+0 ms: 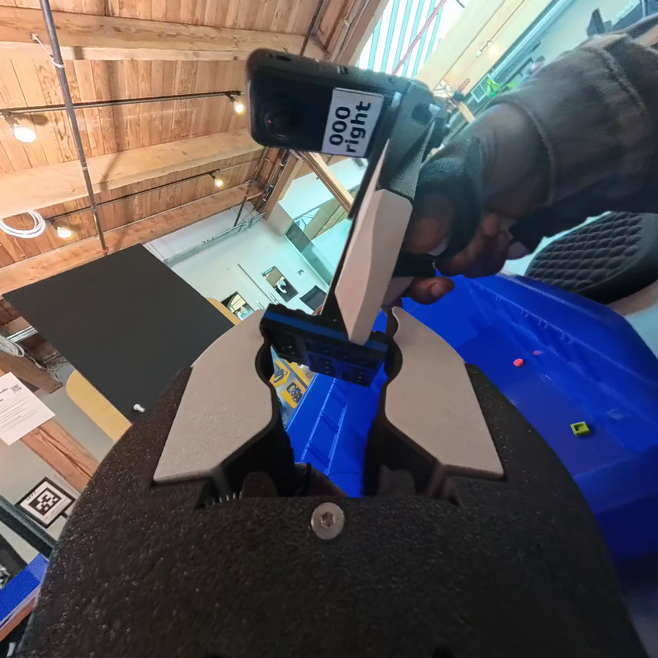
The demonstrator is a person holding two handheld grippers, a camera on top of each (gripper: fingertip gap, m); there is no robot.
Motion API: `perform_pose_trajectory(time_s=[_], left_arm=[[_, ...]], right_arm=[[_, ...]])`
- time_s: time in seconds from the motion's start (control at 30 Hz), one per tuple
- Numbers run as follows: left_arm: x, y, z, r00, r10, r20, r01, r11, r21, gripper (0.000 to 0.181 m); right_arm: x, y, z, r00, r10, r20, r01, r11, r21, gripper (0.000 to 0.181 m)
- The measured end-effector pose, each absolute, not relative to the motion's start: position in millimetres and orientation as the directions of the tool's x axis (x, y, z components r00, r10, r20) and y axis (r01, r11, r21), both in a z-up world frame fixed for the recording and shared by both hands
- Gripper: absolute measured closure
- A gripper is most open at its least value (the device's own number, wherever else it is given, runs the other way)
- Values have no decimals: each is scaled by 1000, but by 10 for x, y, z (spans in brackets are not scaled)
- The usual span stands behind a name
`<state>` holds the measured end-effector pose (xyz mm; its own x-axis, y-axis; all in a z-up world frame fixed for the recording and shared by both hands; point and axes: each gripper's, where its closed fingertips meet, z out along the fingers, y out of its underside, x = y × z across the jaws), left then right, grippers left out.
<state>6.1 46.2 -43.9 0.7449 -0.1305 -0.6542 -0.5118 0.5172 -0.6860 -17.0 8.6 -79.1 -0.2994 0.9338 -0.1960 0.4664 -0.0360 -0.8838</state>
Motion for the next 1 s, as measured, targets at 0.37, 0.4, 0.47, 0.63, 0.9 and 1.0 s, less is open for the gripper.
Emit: perform_pose_trajectory(time_s=[0.37,0.4,0.47,0.63,0.9,1.0], left_arm=[[52,397,-359,772,-93,-629,-496,531,-687,123],[30,396,-347,787,-88,-610,-485,523,-701,123],[-4,376,-313,820,-77,-567,-453,518,-725,123],[-25,353,-295,872,-99,-479,-378,486,-788,124],[127,328,-286,872,-181,-454,-324,481,-815,124],[174,333,-312,858,-202,-471,-343,455,-821,124]], right_arm=[[-121,10,-653,-417,879,-233,446,-26,-894,128],[-129,20,-586,-420,876,-235,407,-49,-912,127],[-127,44,-413,-430,856,-286,314,-156,-937,131],[-136,195,-432,-363,828,-428,299,-331,-895,155],[-155,147,-455,-398,789,-468,368,-330,-869,164],[-120,155,-456,-421,797,-433,386,-274,-881,165]])
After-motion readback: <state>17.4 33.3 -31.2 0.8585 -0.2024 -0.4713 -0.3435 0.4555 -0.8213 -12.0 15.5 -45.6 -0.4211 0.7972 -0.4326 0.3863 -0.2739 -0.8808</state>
